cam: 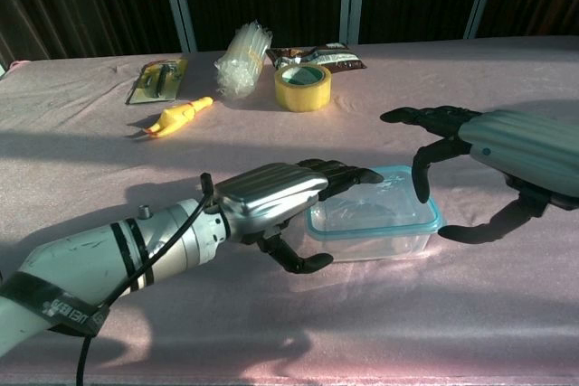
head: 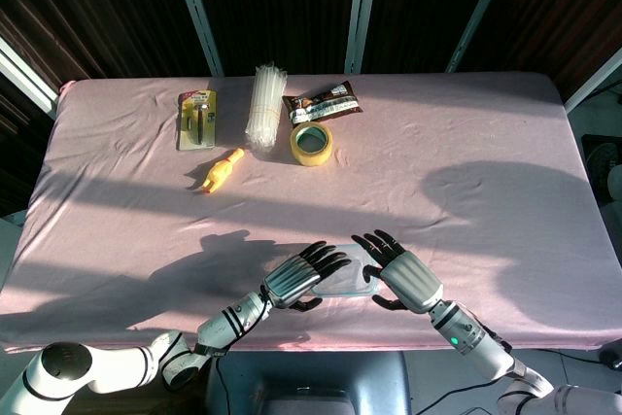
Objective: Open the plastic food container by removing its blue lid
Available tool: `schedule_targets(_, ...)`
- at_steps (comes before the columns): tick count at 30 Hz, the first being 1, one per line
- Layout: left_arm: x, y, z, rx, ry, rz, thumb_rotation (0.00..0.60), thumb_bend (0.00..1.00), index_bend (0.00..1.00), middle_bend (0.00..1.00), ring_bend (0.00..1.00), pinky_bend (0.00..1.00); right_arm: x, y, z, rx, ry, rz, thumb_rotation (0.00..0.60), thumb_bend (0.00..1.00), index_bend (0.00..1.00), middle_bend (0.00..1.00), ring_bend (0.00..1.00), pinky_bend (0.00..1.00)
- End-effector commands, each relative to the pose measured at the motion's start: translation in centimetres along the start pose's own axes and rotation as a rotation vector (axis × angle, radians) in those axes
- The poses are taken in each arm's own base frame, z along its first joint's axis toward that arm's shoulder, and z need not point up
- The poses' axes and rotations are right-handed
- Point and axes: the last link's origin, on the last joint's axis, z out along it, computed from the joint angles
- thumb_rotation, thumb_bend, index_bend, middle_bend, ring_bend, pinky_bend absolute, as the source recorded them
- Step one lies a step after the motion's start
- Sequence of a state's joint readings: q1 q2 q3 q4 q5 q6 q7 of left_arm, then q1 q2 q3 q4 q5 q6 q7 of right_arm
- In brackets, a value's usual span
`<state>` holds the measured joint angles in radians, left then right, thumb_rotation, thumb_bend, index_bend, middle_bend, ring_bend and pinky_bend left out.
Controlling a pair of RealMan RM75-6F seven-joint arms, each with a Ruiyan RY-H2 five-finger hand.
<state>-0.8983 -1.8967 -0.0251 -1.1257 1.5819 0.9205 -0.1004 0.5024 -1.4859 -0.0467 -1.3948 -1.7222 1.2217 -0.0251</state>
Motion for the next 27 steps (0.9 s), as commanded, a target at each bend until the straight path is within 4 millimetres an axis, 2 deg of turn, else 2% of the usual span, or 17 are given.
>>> schedule_targets(1, 0.0, 0.0, 0.0, 0.0, 0.0, 0.0, 0.6, 0.33, 0.0, 0.07, 0.02, 0.08, 0.0, 0.0, 0.1, 0.001, 0.003, 0.0, 0.6, 0.37, 0.62, 0.09, 0.0, 0.0)
schedule_targets(27, -0.4, 0.1, -0.4, -0.012, -0.009, 0.014, 0.6, 0.33, 0.0, 0.07, 0.02, 0.08, 1.3, 0.2, 0.5, -0.004, 0.051, -0.013, 0.6, 0.38, 0.63, 0.09, 0.0, 0.0)
